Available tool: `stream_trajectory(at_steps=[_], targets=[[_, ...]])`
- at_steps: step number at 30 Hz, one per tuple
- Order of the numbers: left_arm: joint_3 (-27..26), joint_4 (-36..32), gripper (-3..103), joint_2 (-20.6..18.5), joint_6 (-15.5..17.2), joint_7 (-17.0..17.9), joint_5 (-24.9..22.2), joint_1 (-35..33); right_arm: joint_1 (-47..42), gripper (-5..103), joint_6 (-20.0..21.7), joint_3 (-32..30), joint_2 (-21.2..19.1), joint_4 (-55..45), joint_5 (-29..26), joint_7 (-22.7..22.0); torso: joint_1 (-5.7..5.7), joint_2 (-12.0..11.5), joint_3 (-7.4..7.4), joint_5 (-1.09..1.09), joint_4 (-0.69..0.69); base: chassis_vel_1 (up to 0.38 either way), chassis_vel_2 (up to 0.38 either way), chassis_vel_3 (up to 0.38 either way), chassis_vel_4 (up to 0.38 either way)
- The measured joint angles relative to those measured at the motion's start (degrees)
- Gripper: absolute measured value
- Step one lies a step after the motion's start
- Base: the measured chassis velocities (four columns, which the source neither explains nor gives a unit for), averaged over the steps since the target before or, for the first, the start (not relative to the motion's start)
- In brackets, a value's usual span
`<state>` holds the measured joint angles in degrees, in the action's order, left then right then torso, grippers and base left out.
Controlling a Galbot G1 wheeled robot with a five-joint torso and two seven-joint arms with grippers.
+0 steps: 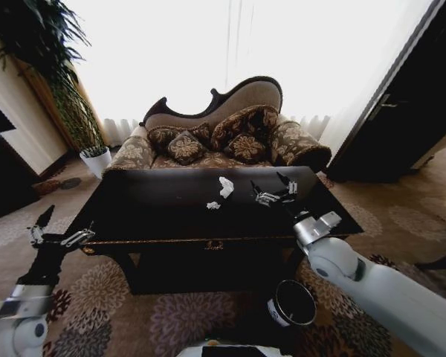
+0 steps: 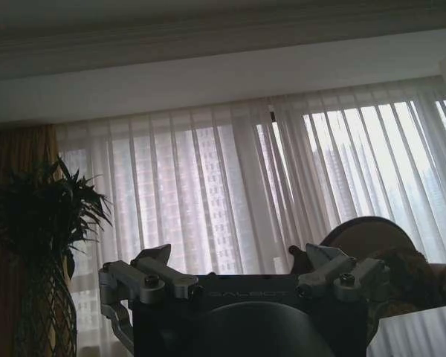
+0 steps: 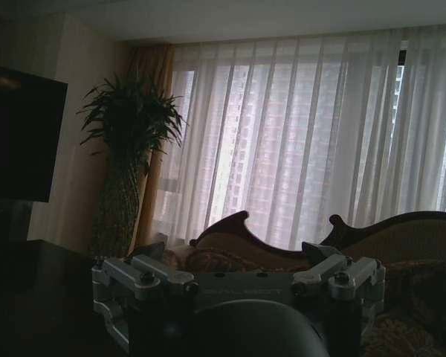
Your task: Move to the front of the table and place the trash on the table into the trash bin.
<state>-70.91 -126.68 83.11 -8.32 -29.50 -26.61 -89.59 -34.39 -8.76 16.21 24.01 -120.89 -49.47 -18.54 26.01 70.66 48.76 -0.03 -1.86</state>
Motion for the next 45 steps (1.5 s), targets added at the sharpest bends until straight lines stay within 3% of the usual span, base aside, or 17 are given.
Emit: stream_trajectory(at_steps=[2,3,7,8,10,27,39,45], targets=[[0.44,-0.55,100,0.40,0.00,-0.02,0.46,0.13,11.89,100,0.64,11.32,0.00,1.98,-1.42,0.24,0.00,-0.01,0.00,0.04,-0.01,0.000,0.000,0.000,0.000],[0.44,-0.55,100,0.40,0.00,-0.02,0.46,0.13,11.89,100,0.64,11.32,0.00,1.98,-1.42,0.24,0.00,-0.01,0.00,0.04,-0.01,0.000,0.000,0.000,0.000],[1.03,-1.18,100,1.16,0.00,-0.09,1.27,0.16,32.60,100,2.01,30.02,3.15,6.56,-3.67,0.61,0.00,-0.01,0.00,0.01,0.02,0.000,0.000,0.000,0.000],[1.03,-1.18,100,1.16,0.00,-0.09,1.27,0.16,32.60,100,2.01,30.02,3.15,6.56,-3.67,0.61,0.00,-0.01,0.00,0.01,0.02,0.000,0.000,0.000,0.000],[1.10,-1.25,100,1.29,-0.11,-0.14,1.45,0.09,38.98,100,2.14,35.80,5.13,8.78,-3.68,1.46,0.00,0.00,0.00,0.00,0.01,0.000,0.000,0.000,0.000],[1.08,-0.85,100,1.16,-0.44,-0.20,1.44,0.26,57.31,100,4.63,54.03,17.59,19.50,0.05,8.81,0.00,0.00,0.00,0.00,-0.01,0.000,0.000,0.000,0.000],[1.45,-0.08,100,1.28,-1.07,-0.20,1.36,0.75,61.66,100,8.86,59.58,24.50,29.36,4.03,10.37,0.00,0.00,0.00,0.01,0.00,0.000,0.000,0.000,0.000],[1.69,0.87,100,1.04,-1.37,-0.20,1.36,1.02,60.68,100,11.95,59.97,25.40,33.04,1.03,11.36,0.00,0.00,0.00,0.01,0.00,0.000,0.000,0.000,0.000]])
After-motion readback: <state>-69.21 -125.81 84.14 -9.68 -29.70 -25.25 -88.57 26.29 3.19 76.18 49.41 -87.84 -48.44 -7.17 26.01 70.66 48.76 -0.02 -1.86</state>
